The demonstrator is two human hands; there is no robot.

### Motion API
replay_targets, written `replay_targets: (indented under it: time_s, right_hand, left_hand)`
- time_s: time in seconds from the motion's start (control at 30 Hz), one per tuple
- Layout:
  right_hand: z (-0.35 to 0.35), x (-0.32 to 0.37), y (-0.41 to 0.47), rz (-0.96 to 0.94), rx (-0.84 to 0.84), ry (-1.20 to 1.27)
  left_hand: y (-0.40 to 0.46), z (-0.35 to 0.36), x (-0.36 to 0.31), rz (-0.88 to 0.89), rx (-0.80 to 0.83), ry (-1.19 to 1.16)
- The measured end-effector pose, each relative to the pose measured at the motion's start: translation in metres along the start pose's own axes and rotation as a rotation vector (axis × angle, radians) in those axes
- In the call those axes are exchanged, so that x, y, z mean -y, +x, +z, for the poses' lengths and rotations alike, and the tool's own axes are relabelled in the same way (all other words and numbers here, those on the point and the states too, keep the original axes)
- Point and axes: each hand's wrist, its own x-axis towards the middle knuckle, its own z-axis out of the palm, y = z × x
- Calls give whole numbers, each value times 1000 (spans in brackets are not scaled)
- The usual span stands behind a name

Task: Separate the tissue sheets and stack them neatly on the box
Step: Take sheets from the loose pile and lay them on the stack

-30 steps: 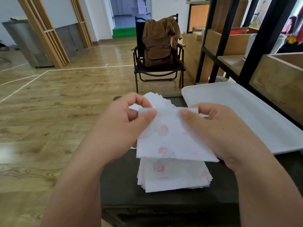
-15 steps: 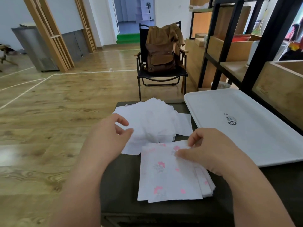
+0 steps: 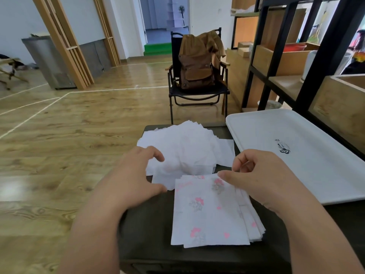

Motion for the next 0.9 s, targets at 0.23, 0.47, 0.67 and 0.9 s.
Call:
replay_targets:
  time_s: [0.23,0.47,0.67,0.9]
  right_hand:
    - [4,0,3,-13,-14,43]
    - [5,3,1,-89,26,-38]
    - [14,8,-3,-302,51,54]
    - [12,23,-8,-452,22,172]
  left_hand:
    - [14,32,0,15,-9,-70]
    - [11,14,-13,85,-485,-279]
    - [-8,-16,-46,284,-585,-400]
    - [-25,-36,-66,371,-625,-421]
